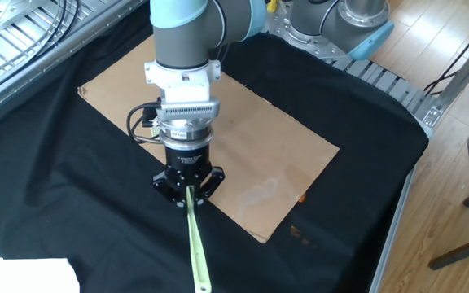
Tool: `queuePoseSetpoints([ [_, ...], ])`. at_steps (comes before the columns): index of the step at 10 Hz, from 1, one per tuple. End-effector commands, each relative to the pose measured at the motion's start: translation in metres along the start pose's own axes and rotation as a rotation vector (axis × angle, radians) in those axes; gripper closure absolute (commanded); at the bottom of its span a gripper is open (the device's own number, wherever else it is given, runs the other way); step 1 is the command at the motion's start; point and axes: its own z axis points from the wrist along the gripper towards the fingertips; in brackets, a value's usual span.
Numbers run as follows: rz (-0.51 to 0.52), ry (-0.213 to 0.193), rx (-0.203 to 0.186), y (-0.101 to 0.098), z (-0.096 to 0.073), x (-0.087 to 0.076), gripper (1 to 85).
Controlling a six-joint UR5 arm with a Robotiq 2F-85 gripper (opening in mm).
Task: Swat with a flyswatter
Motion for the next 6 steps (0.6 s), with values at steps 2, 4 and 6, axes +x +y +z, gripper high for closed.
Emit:
queuePoseSetpoints([
  [2,0.023,-0.012,0.021,0.002,0.004,0.004,84.7],
  [4,0.029,0.004,0.026,0.002,0.002,0.009,84.7],
  [6,0.043,0.060,0.045,-0.001,-0.006,0.023,84.7],
])
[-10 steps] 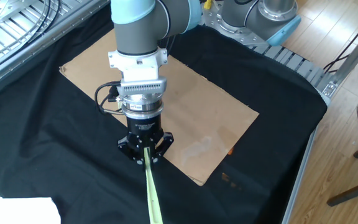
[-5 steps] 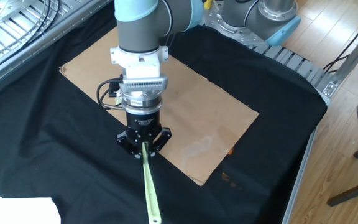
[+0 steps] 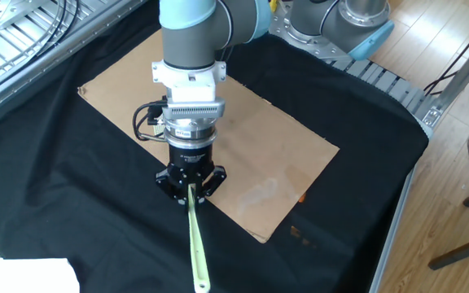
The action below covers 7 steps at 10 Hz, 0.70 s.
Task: Swat with a flyswatter
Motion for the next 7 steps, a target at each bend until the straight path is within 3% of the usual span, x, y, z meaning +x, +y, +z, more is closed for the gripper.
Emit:
queuePoseSetpoints([
  [1,0.040,0.061,0.018,-0.003,-0.009,0.018,84.7],
  [4,0.102,0.178,0.023,-0.002,-0.021,0.031,84.7],
  [7,0.124,0.334,0.033,-0.023,-0.052,0.041,84.7],
])
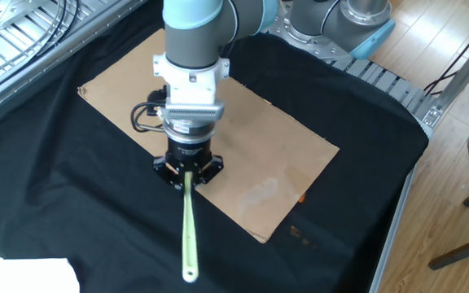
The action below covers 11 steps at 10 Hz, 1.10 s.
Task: Swat with a flyswatter
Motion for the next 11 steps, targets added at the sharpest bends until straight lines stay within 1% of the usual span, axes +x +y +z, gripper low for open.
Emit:
queuePoseSetpoints([
  [1,0.102,0.154,0.002,-0.012,-0.030,0.017,84.7],
  [2,0.145,0.172,-0.003,-0.010,-0.030,0.021,84.7],
  [3,0.217,0.184,-0.014,-0.005,-0.030,0.023,84.7],
  [4,0.289,0.186,-0.027,0.000,-0.029,0.022,84.7],
  [5,0.329,0.193,-0.025,0.000,-0.027,0.023,84.7],
  [6,0.352,0.203,-0.006,-0.005,-0.026,0.026,84.7],
  [7,0.362,0.209,0.004,-0.008,-0.023,0.030,84.7],
  [8,0.350,0.206,0.014,-0.013,-0.020,0.034,84.7],
  [9,0.357,0.200,0.008,-0.013,-0.017,0.035,84.7],
  [10,0.373,0.206,0.016,-0.016,-0.015,0.037,84.3],
  [11,0.412,0.195,0.002,-0.014,-0.011,0.034,84.3],
])
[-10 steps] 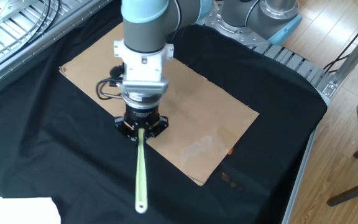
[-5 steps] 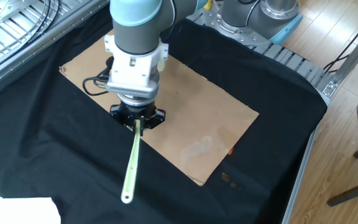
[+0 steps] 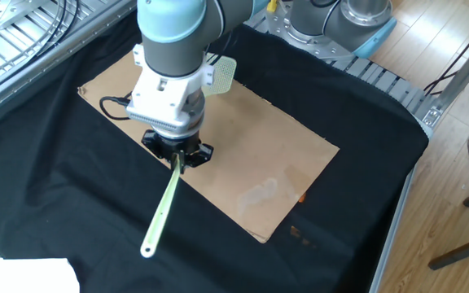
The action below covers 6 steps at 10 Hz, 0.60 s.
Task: Swat with a flyswatter
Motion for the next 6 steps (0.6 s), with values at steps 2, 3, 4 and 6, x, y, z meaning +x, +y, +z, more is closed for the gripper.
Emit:
queuePoseSetpoints([
  [2,0.094,-0.019,-0.008,-0.007,0.013,-0.004,84.0],
  [3,0.094,-0.029,-0.007,-0.010,0.017,-0.003,83.3],
  [4,0.074,-0.041,-0.023,-0.009,0.022,-0.001,72.3],
  [6,0.004,-0.054,-0.058,-0.008,0.035,0.004,43.3],
])
